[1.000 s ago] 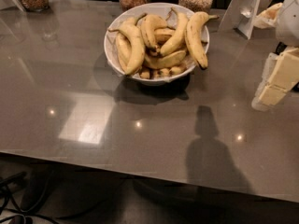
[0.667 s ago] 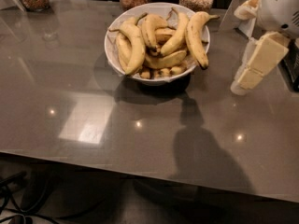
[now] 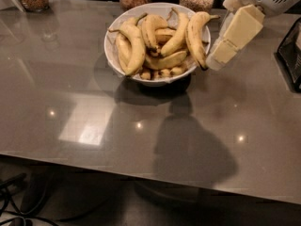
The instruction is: Pick banana from white bowl
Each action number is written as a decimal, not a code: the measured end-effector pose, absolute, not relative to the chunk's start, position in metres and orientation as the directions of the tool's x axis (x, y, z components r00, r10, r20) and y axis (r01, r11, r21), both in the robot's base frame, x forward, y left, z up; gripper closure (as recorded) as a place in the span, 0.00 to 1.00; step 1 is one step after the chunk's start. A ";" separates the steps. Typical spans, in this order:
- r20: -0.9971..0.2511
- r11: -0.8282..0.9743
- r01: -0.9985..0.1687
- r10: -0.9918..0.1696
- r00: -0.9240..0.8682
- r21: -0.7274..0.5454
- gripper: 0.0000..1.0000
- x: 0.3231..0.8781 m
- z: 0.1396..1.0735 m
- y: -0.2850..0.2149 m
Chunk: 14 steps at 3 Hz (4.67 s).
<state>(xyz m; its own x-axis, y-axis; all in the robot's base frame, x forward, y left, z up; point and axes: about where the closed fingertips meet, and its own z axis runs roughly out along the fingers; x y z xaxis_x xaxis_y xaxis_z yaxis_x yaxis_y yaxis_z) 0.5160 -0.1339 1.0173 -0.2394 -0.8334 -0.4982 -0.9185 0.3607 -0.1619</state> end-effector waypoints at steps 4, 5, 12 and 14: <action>-0.648 0.703 -0.663 -0.634 -0.422 -0.256 0.00 0.561 1.013 -0.113; -0.673 0.741 -0.631 -0.589 -0.446 -0.230 0.00 0.565 1.016 -0.112; -0.728 0.816 -0.558 -0.472 -0.496 -0.149 0.28 0.652 0.961 -0.132; -0.701 0.831 -0.541 -0.465 -0.541 -0.134 0.65 0.658 0.948 -0.136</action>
Offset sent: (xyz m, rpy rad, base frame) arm 0.0321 0.0207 -0.0073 0.0988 -0.1747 -0.2777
